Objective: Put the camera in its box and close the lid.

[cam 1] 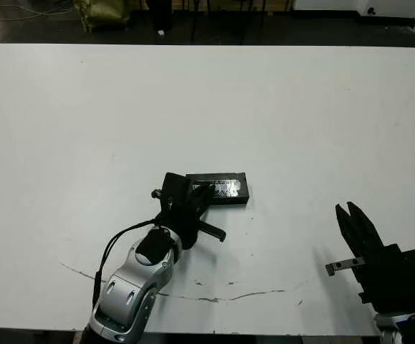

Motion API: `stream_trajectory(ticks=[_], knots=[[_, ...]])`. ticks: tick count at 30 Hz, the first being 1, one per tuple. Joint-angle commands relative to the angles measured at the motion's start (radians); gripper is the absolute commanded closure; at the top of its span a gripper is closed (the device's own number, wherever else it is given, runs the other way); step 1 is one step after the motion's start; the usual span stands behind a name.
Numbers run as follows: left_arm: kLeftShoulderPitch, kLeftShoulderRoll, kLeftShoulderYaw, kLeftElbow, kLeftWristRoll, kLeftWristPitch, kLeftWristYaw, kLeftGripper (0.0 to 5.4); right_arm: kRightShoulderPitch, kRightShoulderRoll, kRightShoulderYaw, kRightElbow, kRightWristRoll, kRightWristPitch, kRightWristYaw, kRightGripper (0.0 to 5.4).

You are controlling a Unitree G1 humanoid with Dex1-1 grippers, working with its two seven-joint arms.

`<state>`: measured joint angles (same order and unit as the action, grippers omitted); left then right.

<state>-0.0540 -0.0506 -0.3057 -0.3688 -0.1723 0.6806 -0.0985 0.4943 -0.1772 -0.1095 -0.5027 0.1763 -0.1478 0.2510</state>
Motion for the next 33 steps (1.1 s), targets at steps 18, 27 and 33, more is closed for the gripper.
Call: stream_trajectory(ticks=[18, 27, 33], knots=[[0.212, 0.147, 0.526, -0.181, -0.123, -0.736, -0.154, 5.38, -0.035, 0.008, 0.001, 0.051, 0.003, -0.072, 0.008, 5.4], [0.215, 0.063, 0.527, 0.014, -0.095, -0.938, -0.107, 5.38, -0.262, -0.01, 0.008, -0.017, -0.039, 0.064, -0.057, 5.4], [0.186, 0.057, 0.491, 0.096, -0.03, -0.981, -0.071, 5.38, -0.318, 0.025, 0.059, -0.04, -0.1, 0.182, -0.123, 5.4]])
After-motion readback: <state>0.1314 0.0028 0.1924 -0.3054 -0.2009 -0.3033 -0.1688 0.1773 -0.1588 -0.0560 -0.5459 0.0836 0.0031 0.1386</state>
